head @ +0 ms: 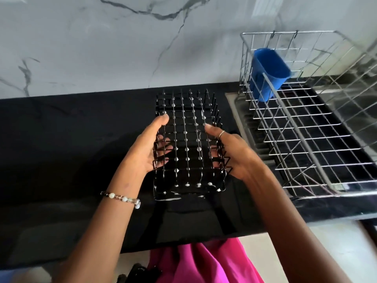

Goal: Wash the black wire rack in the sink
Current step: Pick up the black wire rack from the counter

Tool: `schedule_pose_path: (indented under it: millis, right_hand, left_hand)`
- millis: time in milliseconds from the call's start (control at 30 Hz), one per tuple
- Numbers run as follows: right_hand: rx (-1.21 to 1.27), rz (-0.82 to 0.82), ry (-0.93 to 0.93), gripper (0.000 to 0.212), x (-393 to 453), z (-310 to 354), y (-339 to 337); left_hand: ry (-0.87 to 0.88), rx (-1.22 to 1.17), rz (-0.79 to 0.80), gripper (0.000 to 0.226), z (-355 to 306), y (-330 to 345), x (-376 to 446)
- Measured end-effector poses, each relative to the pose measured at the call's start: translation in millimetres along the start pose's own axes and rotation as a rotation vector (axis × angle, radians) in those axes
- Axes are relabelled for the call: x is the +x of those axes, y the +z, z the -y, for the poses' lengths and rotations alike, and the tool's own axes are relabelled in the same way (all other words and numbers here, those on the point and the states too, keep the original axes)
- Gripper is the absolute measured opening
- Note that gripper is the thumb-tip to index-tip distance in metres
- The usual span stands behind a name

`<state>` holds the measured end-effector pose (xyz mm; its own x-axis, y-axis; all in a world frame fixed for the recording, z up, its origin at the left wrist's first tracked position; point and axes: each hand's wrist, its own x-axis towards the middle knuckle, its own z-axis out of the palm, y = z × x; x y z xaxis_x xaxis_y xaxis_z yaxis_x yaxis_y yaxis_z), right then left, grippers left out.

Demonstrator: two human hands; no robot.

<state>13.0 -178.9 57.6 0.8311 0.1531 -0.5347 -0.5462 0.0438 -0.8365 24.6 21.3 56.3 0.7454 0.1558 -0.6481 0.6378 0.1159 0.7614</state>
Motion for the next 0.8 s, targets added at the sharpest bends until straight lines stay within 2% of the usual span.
schedule_pose_path:
  millis: [67,300,333,433,500,700,800]
  right_hand:
    - [0.010,-0.013,-0.079,0.024,-23,18,-9]
    - [0.072,-0.077,-0.410,0.019,-108,69,-68]
    - [0.085,-0.090,-0.460,0.018,-122,74,-83]
    - [0.105,-0.176,-0.562,0.019,-162,80,-136]
    - [0.110,-0.253,-0.565,0.019,-182,77,-179]
    - [0.139,-0.446,-0.577,0.031,-254,50,-320]
    - [0.156,-0.515,-0.568,0.023,-282,35,-382]
  left_hand:
    - [0.062,-0.019,0.036,0.072,-15,8,-17]
    - [0.306,-0.019,0.191,0.078,-69,72,-92]
    - [0.337,-0.010,0.214,0.074,-73,89,-104]
    - [0.425,-0.002,0.276,0.045,-76,152,-134]
    - [0.427,0.012,0.346,0.038,-71,199,-152]
    - [0.375,0.037,0.555,0.047,-28,357,-193]
    - [0.325,0.061,0.651,0.054,-3,429,-205]
